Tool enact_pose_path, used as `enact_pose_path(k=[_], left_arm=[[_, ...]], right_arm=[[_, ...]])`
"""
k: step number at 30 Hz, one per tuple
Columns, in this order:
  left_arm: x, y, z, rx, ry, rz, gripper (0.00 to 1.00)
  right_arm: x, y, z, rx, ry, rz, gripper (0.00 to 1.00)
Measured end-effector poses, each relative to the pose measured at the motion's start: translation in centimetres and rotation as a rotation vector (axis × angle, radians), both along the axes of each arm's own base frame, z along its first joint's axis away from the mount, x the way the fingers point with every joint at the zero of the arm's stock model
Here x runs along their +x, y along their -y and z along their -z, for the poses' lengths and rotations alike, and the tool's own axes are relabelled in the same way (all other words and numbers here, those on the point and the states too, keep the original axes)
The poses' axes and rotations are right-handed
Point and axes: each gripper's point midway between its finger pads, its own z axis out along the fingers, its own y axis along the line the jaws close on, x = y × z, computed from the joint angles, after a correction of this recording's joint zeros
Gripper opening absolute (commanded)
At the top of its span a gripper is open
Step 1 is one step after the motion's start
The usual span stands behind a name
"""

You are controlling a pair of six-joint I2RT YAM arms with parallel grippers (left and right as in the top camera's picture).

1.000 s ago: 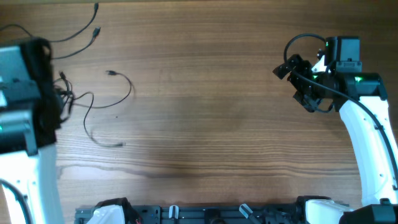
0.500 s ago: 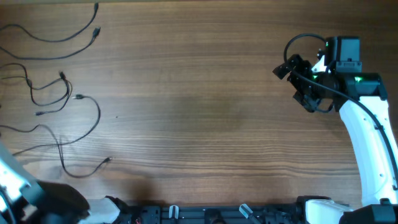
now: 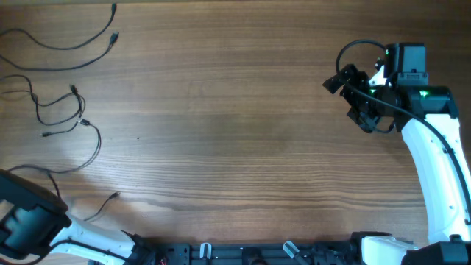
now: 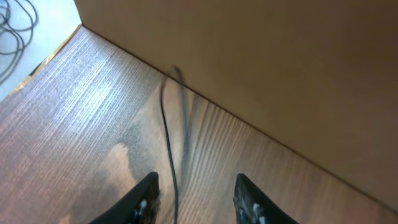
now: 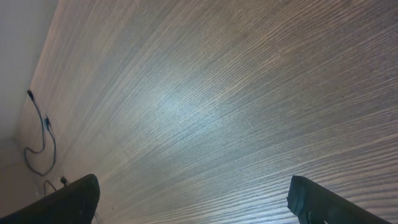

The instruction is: Untangle cables

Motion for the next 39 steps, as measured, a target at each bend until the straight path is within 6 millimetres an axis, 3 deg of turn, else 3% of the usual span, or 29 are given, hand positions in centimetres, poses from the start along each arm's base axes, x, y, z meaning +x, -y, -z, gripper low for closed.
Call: enact_pose_path(k=[5, 7, 11, 13, 16, 19, 23, 25, 34, 35, 37, 38, 39], left_arm=[[0.6, 0.1, 1.6, -0.069, -0.081, 0.113, 0.56], [1.6, 0.6, 2.3, -0.126, -0.089, 0.214, 0.6], [1.1, 2.4, 3.6, -0.235, -0.121, 0.267, 0.66], [-0.3, 3.2, 4.2, -0.287, -0.126, 0.219, 0.68], [-3.2, 2.7, 4.5, -0.314, -0.11, 0.121, 0.73], [-6.2, 3.9, 5.3, -0.392, -0.1, 0.0, 0.78], [-6.5, 4.7, 7.4, -0.458, -0.081, -0.063, 0.78], [-6.7, 5.1, 8.2, -0.483, -0.082, -0.091, 0.73], [-7.0, 5.3, 11.9, -0.544, -0.104, -0.143, 0.73], [-7.1, 5.3, 12.4, -0.554, -0.109, -0.146, 0.72], [-7.2, 4.9, 12.5, -0.548, -0.093, -0.153, 0.42], [-7.3, 4.5, 12.6, -0.54, -0.075, -0.162, 0.38], [-7.5, 4.1, 12.6, -0.53, -0.057, -0.174, 0.27]], right_arm=[[0.0, 0.0, 0.0, 0.0, 0.0, 0.0, 1.0], [0.0, 0.0, 0.0, 0.0, 0.0, 0.0, 1.0], [0.0, 0.0, 0.0, 0.0, 0.0, 0.0, 1.0], [0.0, 0.0, 0.0, 0.0, 0.0, 0.0, 1.0], [0.0, 0.0, 0.0, 0.0, 0.0, 0.0, 1.0], [0.0, 0.0, 0.0, 0.0, 0.0, 0.0, 1.0], [0.0, 0.0, 0.0, 0.0, 0.0, 0.0, 1.0], [0.0, 0.0, 0.0, 0.0, 0.0, 0.0, 1.0], [0.0, 0.0, 0.0, 0.0, 0.0, 0.0, 1.0], [0.0, 0.0, 0.0, 0.0, 0.0, 0.0, 1.0], [0.0, 0.0, 0.0, 0.0, 0.0, 0.0, 1.0], [0.0, 0.0, 0.0, 0.0, 0.0, 0.0, 1.0], [0.0, 0.0, 0.0, 0.0, 0.0, 0.0, 1.0]])
